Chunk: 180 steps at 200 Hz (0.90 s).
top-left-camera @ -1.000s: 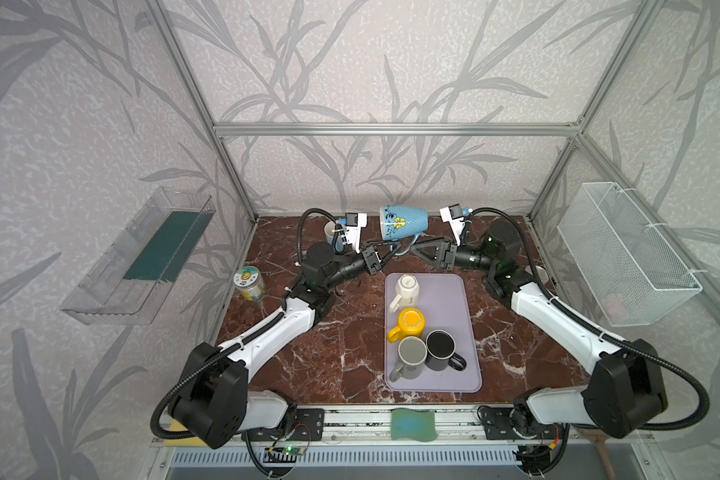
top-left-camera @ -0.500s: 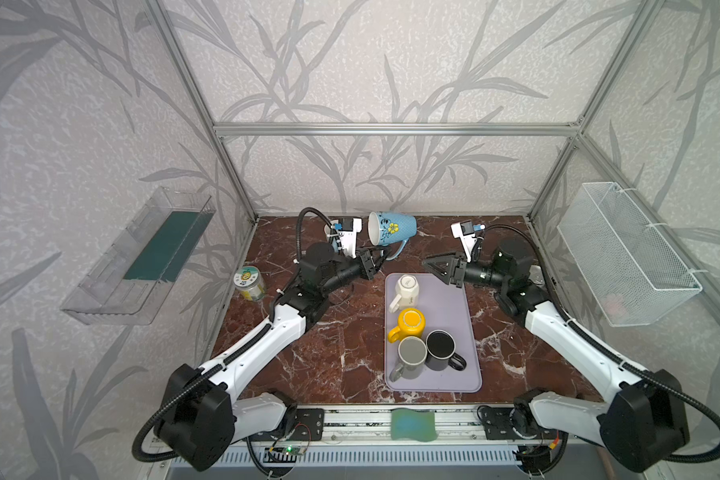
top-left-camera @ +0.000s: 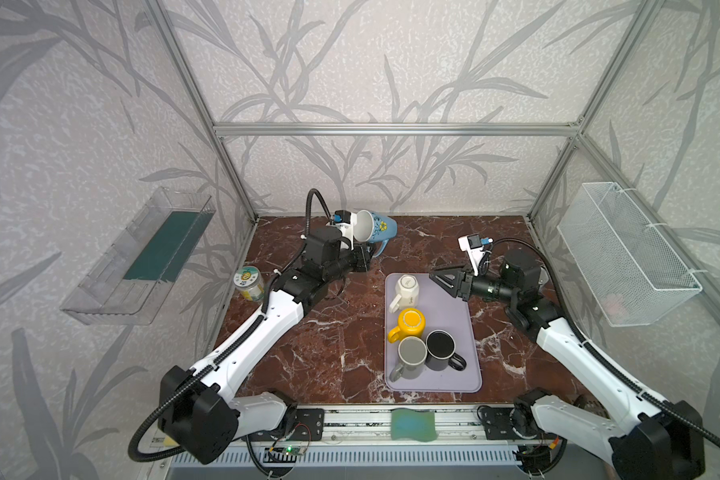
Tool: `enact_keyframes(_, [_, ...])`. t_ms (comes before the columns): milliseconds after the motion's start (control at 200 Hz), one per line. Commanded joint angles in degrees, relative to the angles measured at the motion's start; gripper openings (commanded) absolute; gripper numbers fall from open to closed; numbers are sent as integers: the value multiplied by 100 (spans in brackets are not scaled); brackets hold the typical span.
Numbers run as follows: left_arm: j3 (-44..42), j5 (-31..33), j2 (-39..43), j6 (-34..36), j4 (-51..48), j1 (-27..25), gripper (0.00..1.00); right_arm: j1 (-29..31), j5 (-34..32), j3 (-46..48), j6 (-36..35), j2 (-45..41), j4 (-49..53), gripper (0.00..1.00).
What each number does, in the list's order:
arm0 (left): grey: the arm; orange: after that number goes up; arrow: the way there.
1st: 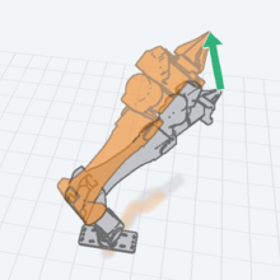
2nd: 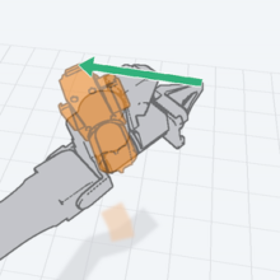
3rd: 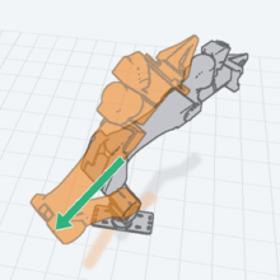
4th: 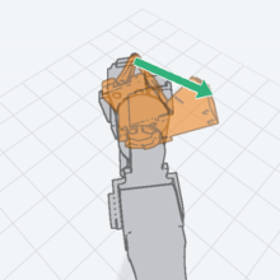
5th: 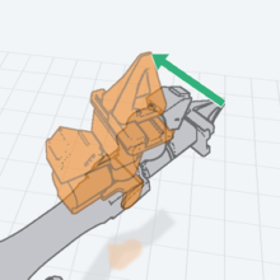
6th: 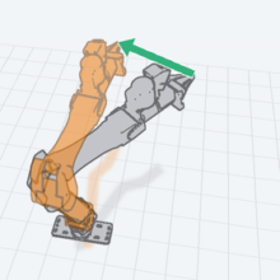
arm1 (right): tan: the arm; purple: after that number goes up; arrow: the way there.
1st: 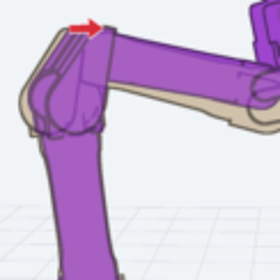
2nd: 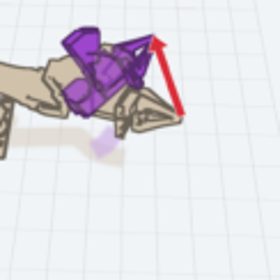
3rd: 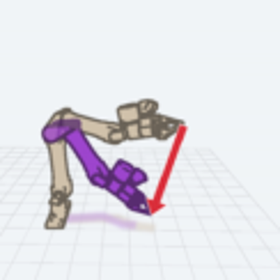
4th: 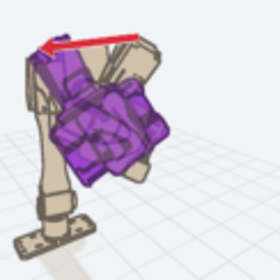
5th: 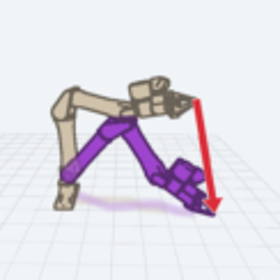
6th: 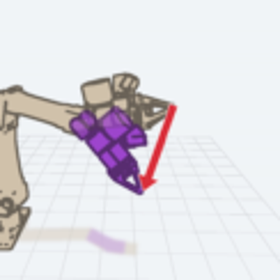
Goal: Turn the mug right side up
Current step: 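Open the right gripper and draw it back while the left gripper holds the mug, then rotate the blue flowered mug upright with the left gripper, lowering it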
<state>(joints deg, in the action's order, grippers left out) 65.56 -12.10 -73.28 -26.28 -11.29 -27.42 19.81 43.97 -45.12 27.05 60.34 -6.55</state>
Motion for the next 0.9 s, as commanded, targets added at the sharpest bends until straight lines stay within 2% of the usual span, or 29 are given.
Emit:
enact_keyframes(0, [437,639,-178,440,-601,-15,0,-30,-173,64,-235,-295,312,41])
enact_keyframes(375, [1258,1447,-991,1084,-1588,3,0,-37,-226,219,-290,-487,665,41])
enact_keyframes(750, [2402,1603,-2181,1313,-2544,195,0,-39,-290,363,-287,-755,826,41])
enact_keyframes(895, [2704,1497,-2566,1371,-2626,325,0,-39,-287,480,-269,-905,900,41])
